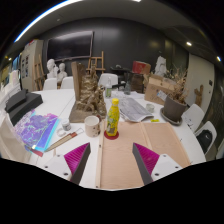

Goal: Pour water

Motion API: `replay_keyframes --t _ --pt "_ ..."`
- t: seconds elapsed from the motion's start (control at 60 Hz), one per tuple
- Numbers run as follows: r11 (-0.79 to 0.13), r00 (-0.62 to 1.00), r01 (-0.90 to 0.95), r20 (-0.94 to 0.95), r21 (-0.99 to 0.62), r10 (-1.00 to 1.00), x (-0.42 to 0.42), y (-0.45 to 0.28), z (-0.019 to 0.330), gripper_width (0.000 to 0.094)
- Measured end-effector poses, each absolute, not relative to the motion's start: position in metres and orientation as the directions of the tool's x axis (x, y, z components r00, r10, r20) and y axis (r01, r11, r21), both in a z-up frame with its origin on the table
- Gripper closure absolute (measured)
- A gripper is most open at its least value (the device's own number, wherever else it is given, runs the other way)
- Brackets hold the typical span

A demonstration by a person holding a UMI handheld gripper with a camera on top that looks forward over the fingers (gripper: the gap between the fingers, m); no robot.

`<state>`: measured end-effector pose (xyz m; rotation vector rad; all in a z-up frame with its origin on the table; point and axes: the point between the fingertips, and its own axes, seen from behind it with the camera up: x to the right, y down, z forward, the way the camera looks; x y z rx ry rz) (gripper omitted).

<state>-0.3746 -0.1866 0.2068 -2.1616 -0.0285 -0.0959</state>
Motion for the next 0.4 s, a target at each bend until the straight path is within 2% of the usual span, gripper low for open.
replay_keyframes --t 0.183,0.4 --pt "-0.564 0.994 0.067 0.104 -0.823 -0.034 -0.389 -0.216 0.219 0.0077" --pt "-0.590 0.995 0.041 0.087 -0.807 -0.049 -0.399 -0.230 0.218 0.0077"
